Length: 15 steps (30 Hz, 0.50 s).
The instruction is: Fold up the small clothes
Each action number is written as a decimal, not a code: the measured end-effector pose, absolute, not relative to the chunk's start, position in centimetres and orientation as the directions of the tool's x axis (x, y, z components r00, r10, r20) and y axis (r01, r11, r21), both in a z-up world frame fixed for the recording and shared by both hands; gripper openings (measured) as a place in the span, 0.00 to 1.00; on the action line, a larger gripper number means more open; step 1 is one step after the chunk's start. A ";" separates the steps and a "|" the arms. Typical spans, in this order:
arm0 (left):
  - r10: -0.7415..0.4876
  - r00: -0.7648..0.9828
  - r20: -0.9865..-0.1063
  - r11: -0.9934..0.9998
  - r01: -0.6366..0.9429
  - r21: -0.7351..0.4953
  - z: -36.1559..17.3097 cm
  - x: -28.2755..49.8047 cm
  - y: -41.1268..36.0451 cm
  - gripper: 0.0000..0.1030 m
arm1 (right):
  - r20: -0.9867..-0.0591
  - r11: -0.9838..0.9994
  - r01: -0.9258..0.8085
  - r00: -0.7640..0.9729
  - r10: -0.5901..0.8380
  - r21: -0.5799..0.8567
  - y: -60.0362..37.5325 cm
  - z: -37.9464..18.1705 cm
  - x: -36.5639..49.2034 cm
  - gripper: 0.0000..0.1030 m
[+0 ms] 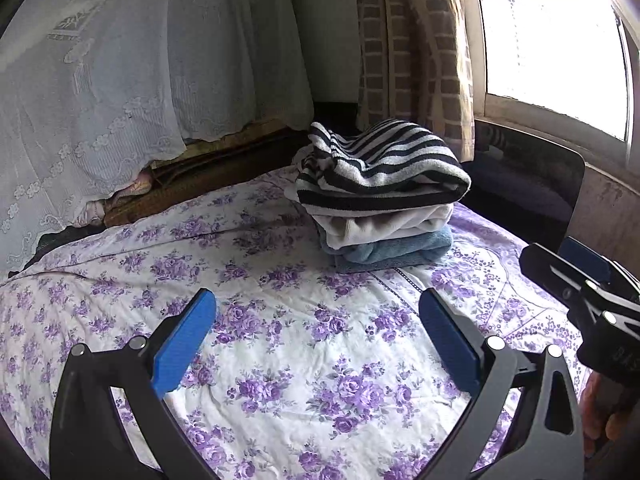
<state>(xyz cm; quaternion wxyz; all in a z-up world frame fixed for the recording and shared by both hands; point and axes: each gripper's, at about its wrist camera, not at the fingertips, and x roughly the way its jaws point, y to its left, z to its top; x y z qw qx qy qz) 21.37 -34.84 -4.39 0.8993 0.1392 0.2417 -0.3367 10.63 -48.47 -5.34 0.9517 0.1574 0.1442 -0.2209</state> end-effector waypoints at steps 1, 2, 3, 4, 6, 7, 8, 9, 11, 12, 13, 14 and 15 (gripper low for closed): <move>-0.538 0.659 -0.525 0.736 0.671 0.089 -4.3 21.3 -34.8 0.96 | -0.344 0.854 0.466 0.860 -0.376 0.232 -48.4 -5.2 10.6 0.91; -0.539 0.662 -0.521 0.736 0.670 0.091 -4.2 21.2 -34.8 0.96 | -0.345 0.855 0.466 0.859 -0.377 0.226 -48.3 -5.2 10.6 0.91; -0.538 0.666 -0.517 0.738 0.669 0.095 -4.2 21.0 -34.8 0.96 | -0.344 0.858 0.466 0.859 -0.380 0.217 -48.1 -5.1 10.6 0.91; -0.538 0.668 -0.515 0.738 0.668 0.096 -4.1 21.0 -34.8 0.96 | -0.343 0.860 0.465 0.859 -0.380 0.211 -48.0 -5.0 10.7 0.91; -0.534 0.674 -0.510 0.739 0.665 0.107 -4.0 20.7 -34.9 0.96 | -0.341 0.863 0.462 0.860 -0.380 0.204 -47.9 -4.9 10.7 0.92; -0.533 0.676 -0.509 0.739 0.665 0.109 -4.0 20.7 -34.9 0.96 | -0.340 0.863 0.462 0.860 -0.380 0.203 -47.9 -4.8 10.8 0.92; -0.534 0.675 -0.508 0.739 0.665 0.108 -4.0 20.7 -34.9 0.96 | -0.340 0.863 0.463 0.860 -0.381 0.203 -47.9 -4.7 10.8 0.92; -0.535 0.675 -0.509 0.739 0.665 0.106 -4.0 20.7 -34.9 0.96 | -0.340 0.863 0.463 0.860 -0.382 0.201 -47.9 -4.6 10.8 0.92; -0.533 0.679 -0.506 0.742 0.662 0.107 -3.9 20.6 -34.8 0.96 | -0.339 0.864 0.463 0.859 -0.383 0.197 -47.9 -4.5 10.8 0.92; -0.531 0.682 -0.502 0.744 0.659 0.109 -3.8 20.6 -34.8 0.96 | -0.339 0.864 0.463 0.859 -0.384 0.195 -47.8 -4.5 10.8 0.92; -0.530 0.685 -0.500 0.746 0.657 0.110 -3.8 20.6 -34.7 0.96 | -0.339 0.865 0.463 0.859 -0.384 0.194 -47.8 -4.5 10.8 0.92; -0.530 0.686 -0.498 0.747 0.656 0.108 -3.7 20.6 -34.6 0.96 | -0.338 0.865 0.462 0.860 -0.383 0.195 -47.8 -4.5 10.7 0.92; -0.529 0.688 -0.497 0.748 0.654 0.108 -3.7 20.6 -34.6 0.96 | -0.338 0.865 0.463 0.860 -0.383 0.196 -47.7 -4.5 10.7 0.92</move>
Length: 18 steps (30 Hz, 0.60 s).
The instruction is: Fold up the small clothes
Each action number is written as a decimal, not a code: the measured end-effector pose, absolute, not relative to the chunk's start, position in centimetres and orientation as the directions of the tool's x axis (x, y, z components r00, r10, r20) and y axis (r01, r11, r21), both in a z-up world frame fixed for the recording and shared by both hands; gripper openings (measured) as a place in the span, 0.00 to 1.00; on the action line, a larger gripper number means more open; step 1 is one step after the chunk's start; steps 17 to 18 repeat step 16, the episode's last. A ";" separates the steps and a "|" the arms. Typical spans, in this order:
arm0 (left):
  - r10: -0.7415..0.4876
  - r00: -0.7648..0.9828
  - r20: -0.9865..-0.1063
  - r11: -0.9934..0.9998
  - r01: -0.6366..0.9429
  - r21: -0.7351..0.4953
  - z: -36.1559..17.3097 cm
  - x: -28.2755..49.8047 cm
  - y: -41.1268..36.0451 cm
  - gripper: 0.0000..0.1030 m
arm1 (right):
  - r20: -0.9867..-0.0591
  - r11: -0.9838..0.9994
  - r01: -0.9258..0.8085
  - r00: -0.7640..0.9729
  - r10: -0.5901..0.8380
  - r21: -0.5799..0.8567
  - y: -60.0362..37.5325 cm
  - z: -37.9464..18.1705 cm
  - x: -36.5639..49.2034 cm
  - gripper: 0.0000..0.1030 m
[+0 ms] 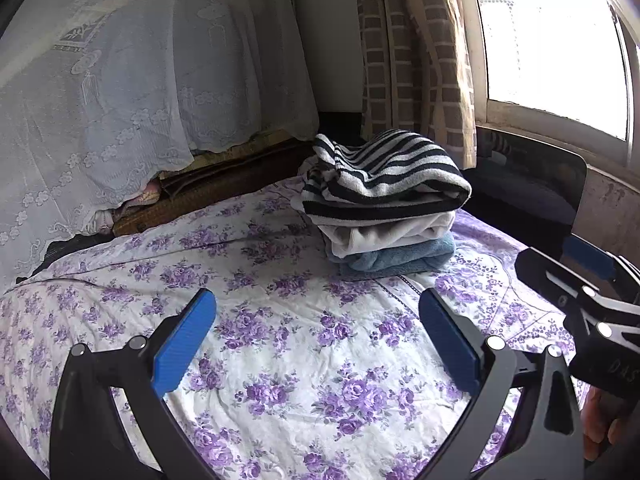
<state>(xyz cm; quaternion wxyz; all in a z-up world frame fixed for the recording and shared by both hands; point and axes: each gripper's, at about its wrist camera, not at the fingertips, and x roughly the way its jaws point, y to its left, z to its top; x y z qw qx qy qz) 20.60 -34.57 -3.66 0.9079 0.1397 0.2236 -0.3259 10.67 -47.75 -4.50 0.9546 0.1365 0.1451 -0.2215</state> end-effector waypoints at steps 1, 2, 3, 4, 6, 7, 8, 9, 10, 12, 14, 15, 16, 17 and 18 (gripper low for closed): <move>-0.528 0.689 -0.496 0.750 0.653 0.108 -3.6 20.6 -34.5 0.96 | -0.337 0.865 0.462 0.860 -0.383 0.196 -47.8 -4.5 10.7 0.92; -0.528 0.690 -0.495 0.751 0.651 0.107 -3.6 20.6 -34.4 0.96 | -0.338 0.865 0.462 0.860 -0.382 0.196 -47.8 -4.5 10.7 0.92; -0.527 0.690 -0.497 0.752 0.651 0.106 -3.6 20.7 -34.4 0.96 | -0.339 0.865 0.462 0.860 -0.382 0.195 -47.7 -4.5 10.7 0.93; -0.527 0.689 -0.497 0.752 0.651 0.106 -3.6 20.7 -34.4 0.96 | -0.340 0.865 0.462 0.859 -0.383 0.193 -47.7 -4.5 10.7 0.93; -0.522 0.694 -0.495 0.755 0.646 0.109 -3.6 20.8 -34.3 0.96 | -0.341 0.867 0.461 0.859 -0.382 0.191 -47.6 -4.5 10.7 0.93; -0.520 0.696 -0.496 0.757 0.644 0.110 -3.6 20.9 -34.3 0.96 | -0.341 0.867 0.461 0.859 -0.382 0.191 -47.6 -4.5 10.7 0.93; -0.514 0.697 -0.499 0.760 0.640 0.111 -3.6 20.9 -34.3 0.96 | -0.341 0.867 0.461 0.859 -0.382 0.190 -47.6 -4.5 10.8 0.93; -0.510 0.698 -0.503 0.763 0.637 0.110 -3.7 21.0 -34.2 0.96 | -0.341 0.868 0.460 0.859 -0.382 0.188 -47.6 -4.4 10.8 0.93; -0.508 0.698 -0.505 0.766 0.634 0.107 -3.7 21.1 -34.2 0.96 | -0.340 0.867 0.461 0.859 -0.383 0.188 -47.6 -4.5 10.8 0.93; -0.508 0.694 -0.510 0.769 0.632 0.094 -3.7 21.4 -34.1 0.96 | -0.342 0.867 0.462 0.858 -0.383 0.189 -47.6 -4.5 10.8 0.93; -0.516 0.680 -0.521 0.761 0.643 0.085 -3.7 21.6 -34.1 0.96 | -0.343 0.867 0.462 0.858 -0.383 0.189 -47.5 -4.4 10.8 0.93; -0.516 0.680 -0.522 0.762 0.642 0.084 -3.8 21.6 -34.1 0.96 | -0.343 0.868 0.460 0.858 -0.382 0.187 -47.5 -4.4 11.0 0.93; -0.516 0.680 -0.521 0.762 0.642 0.084 -3.8 21.6 -34.1 0.96 | -0.343 0.869 0.459 0.859 -0.381 0.185 -47.4 -4.4 11.1 0.93; -0.516 0.680 -0.521 0.762 0.642 0.084 -3.8 21.6 -34.1 0.96 | -0.343 0.869 0.459 0.859 -0.381 0.185 -47.4 -4.4 11.1 0.93; -0.516 0.680 -0.521 0.762 0.642 0.084 -3.8 21.6 -34.1 0.96 | -0.343 0.869 0.459 0.859 -0.381 0.185 -47.4 -4.4 11.1 0.93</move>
